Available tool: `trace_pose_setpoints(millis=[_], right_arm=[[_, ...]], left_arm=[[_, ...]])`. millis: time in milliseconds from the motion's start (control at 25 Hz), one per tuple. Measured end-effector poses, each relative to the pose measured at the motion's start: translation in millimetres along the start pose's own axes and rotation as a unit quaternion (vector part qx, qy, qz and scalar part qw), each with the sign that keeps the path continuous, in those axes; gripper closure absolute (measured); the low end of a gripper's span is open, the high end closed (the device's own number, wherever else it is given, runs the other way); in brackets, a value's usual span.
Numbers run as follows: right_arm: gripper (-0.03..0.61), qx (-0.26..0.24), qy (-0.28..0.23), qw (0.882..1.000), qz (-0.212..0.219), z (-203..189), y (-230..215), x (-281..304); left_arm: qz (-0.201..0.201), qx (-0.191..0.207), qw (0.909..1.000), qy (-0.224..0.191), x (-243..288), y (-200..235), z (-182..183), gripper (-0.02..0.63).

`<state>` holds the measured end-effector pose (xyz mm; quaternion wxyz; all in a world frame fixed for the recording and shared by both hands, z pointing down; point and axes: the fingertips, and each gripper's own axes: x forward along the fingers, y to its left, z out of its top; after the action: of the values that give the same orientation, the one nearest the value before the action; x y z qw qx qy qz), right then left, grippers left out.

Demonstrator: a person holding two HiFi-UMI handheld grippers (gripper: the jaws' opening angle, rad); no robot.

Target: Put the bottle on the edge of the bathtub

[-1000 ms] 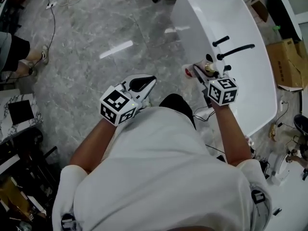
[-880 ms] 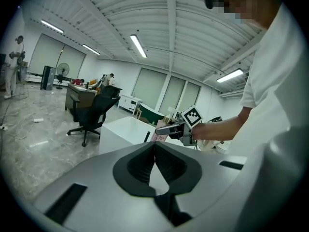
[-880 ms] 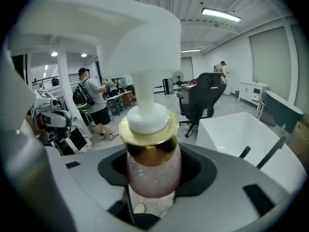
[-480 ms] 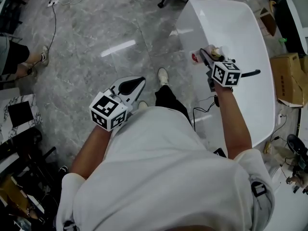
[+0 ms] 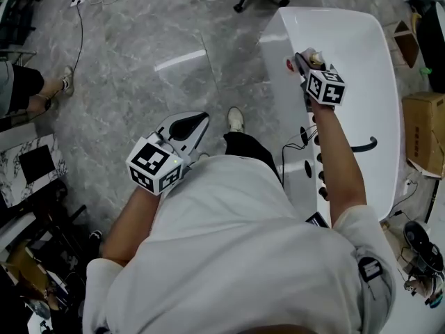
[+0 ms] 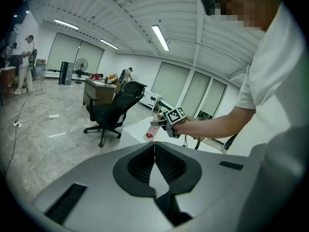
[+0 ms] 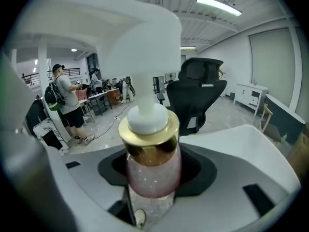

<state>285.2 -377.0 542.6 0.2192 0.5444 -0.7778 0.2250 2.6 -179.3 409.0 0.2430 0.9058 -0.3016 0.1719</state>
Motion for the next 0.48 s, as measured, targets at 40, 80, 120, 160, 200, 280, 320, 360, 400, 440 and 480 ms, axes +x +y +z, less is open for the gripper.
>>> trace_pose_setpoints(millis=[40,80,120,160,200,280,320,360,400,440,480], right_arm=[[0.356,0.001,0.002,1.0,-0.004,3,-12,14],[0.356,0.002,0.004,1.0,-0.007,5,-22,27],[0.356,0.005,0.005,1.0,-0.01,8,-33,39],[0.355,0.007,0.006,1.0,-0.012,10,-42,51],[0.355,0.009,0.006,1.0,-0.014,13,-51,62],[0.355,0.01,0.007,1.0,-0.018,19,-69,85],[0.355,0.01,0.007,1.0,-0.02,21,-77,97],[0.354,0.01,0.007,1.0,-0.022,23,-85,109],[0.354,0.01,0.007,1.0,-0.025,25,-92,121],[0.354,0.011,0.007,1.0,-0.029,27,-99,133],[0.354,0.012,0.006,0.999,-0.032,29,-106,145]], left_arm=[[0.002,-0.001,1.0,0.002,9,4,6,0.595],[0.003,-0.003,1.0,0.005,18,7,10,0.595],[0.005,-0.006,1.0,0.007,26,11,15,0.595],[0.007,-0.009,0.9999,0.008,33,15,19,0.595],[0.009,-0.012,0.9998,0.01,41,19,23,0.595],[0.014,-0.019,0.9996,0.014,55,26,29,0.595],[0.016,-0.022,0.9995,0.017,60,28,31,0.595],[0.018,-0.024,0.9993,0.02,66,31,33,0.595],[0.02,-0.026,0.9992,0.023,71,35,35,0.595],[0.022,-0.028,0.9991,0.026,75,38,36,0.595],[0.023,-0.03,0.9989,0.028,79,42,37,0.595]])
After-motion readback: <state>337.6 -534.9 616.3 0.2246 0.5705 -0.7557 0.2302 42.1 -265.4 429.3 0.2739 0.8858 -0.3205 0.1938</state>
